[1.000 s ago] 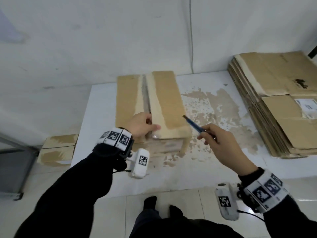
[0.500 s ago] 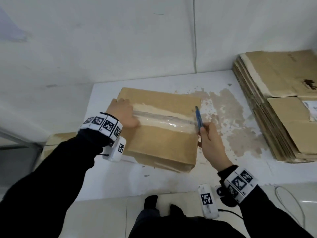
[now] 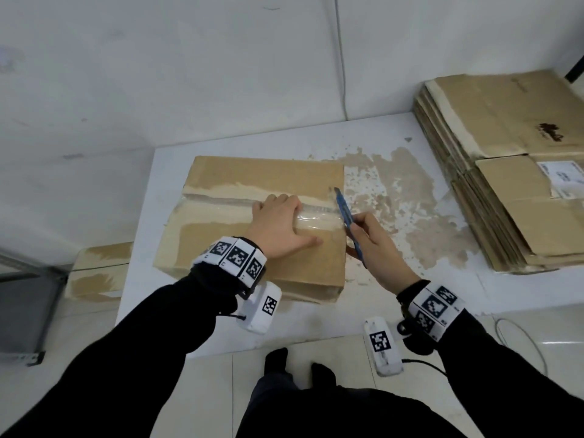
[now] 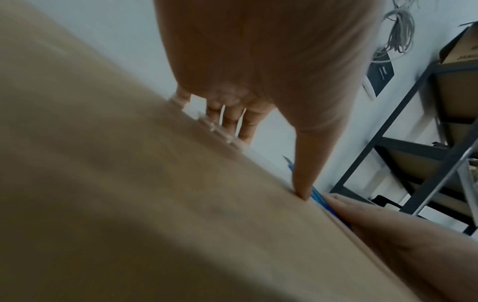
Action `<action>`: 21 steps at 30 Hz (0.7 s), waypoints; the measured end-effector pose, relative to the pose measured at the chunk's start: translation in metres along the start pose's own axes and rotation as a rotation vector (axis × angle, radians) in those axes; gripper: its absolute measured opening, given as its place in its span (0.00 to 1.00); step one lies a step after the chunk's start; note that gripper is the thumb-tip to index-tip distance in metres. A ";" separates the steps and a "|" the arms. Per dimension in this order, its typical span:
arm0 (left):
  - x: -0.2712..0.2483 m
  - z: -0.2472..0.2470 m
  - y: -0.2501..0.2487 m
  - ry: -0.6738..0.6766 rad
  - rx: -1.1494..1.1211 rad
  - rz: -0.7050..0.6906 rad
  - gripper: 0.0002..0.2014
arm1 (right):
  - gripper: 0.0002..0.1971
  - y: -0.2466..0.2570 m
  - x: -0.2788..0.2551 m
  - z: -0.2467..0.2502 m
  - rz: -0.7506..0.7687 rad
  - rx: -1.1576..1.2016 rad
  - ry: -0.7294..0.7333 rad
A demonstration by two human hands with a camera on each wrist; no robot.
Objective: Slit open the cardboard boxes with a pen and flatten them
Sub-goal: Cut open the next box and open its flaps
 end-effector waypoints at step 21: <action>-0.016 0.013 -0.001 -0.223 -0.396 -0.065 0.30 | 0.10 0.042 -0.028 0.071 -0.051 -0.821 0.513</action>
Point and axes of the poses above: each hand's wrist, its own x-axis towards the middle knuckle, its own z-axis out of the back of the hand, y = z × x, the point moved 6 cm from there along x, towards the middle knuckle, and after that the axes turned 6 degrees about -z, right-handed, at the moved point
